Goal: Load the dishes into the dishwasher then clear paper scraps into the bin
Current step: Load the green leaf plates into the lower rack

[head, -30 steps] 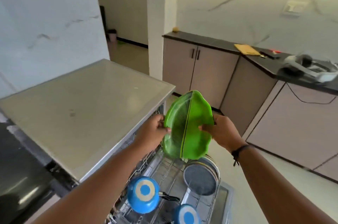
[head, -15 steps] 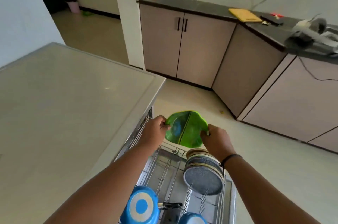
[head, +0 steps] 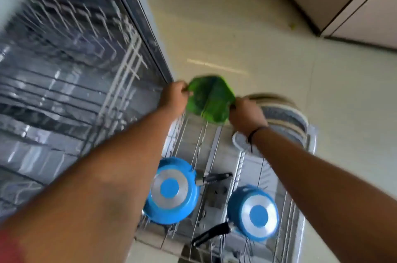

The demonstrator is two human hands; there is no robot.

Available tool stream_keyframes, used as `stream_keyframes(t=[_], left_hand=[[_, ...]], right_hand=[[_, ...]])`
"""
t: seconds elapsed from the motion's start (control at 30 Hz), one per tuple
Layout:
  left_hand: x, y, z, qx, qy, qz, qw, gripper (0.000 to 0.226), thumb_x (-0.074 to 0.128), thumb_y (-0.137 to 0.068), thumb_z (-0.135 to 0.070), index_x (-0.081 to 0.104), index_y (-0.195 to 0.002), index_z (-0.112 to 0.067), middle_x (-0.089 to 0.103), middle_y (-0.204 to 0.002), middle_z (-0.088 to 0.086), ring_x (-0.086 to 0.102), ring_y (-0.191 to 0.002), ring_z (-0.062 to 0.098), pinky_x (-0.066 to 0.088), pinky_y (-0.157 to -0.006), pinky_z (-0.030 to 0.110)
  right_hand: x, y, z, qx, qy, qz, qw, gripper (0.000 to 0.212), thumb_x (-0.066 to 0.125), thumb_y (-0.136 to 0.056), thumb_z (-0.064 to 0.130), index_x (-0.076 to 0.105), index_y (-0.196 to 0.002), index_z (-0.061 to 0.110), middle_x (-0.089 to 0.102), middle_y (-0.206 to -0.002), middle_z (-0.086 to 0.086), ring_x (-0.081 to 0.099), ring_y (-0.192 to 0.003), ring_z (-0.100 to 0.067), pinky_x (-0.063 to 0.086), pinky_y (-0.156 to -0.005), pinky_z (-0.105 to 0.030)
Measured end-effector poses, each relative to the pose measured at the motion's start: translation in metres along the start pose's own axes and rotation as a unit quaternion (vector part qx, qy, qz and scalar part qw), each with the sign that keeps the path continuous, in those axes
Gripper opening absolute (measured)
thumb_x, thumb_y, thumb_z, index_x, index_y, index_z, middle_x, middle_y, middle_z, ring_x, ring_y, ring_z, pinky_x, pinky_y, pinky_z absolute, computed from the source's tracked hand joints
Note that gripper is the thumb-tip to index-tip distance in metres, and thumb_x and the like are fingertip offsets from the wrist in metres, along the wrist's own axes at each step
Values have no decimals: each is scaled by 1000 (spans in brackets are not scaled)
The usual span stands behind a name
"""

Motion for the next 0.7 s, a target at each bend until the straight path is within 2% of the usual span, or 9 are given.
stream_keyframes(t=[0.13,0.23,0.3,0.4,0.53,0.7], left_hand=[[10,-52,6,16,50,-48,998,15,68,-85,-17,63,-91,-4,60,-80,10,49,-71,16,36,-56,29],[15,-70,17,33,56,-70,995,18,67,-85,-17,63,-93,-1,66,-88,14,50,-75,15,41,-62,32],[17,-69,25,44,55,-76,995,20,67,-85,-16,63,-95,1,65,-86,11,51,-75,16,44,-63,30],[22,-65,41,56,43,-70,995,19,66,-86,-15,64,-94,2,63,-83,8,52,-75,17,38,-60,26],[30,-66,52,51,39,-59,996,21,67,-86,-16,64,-97,2,61,-84,7,53,-76,17,36,-62,24],[48,-68,68,25,25,4,999,11,65,-89,-18,63,-92,-7,57,-76,2,50,-70,14,35,-60,21]], right_hand=[[-1,-55,-1,-43,-16,-67,997,22,47,-93,18,62,-101,4,63,-106,-28,57,-99,-44,43,-72,-39],[5,-81,-1,-59,-12,-83,995,23,46,-91,17,64,-100,5,64,-107,-26,56,-99,-43,42,-74,-39],[15,-87,-2,-70,-9,-76,995,23,47,-89,18,64,-98,6,64,-104,-26,55,-97,-44,41,-72,-38],[30,-86,-2,-94,0,-62,994,21,48,-90,19,63,-93,5,64,-99,-26,55,-94,-44,40,-70,-39],[45,-85,-3,-102,17,-49,993,22,49,-91,18,64,-94,2,64,-98,-26,56,-94,-43,40,-69,-38],[68,-85,-10,-67,8,19,998,21,45,-92,12,64,-95,5,64,-98,-20,55,-88,-33,35,-67,-29]])
Point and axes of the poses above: each hand's wrist, its own y-axis away from the middle knuckle, its own x-axis out of the palm, z = x × y, the point moved 7 cm from there along -y, towards the middle knuckle
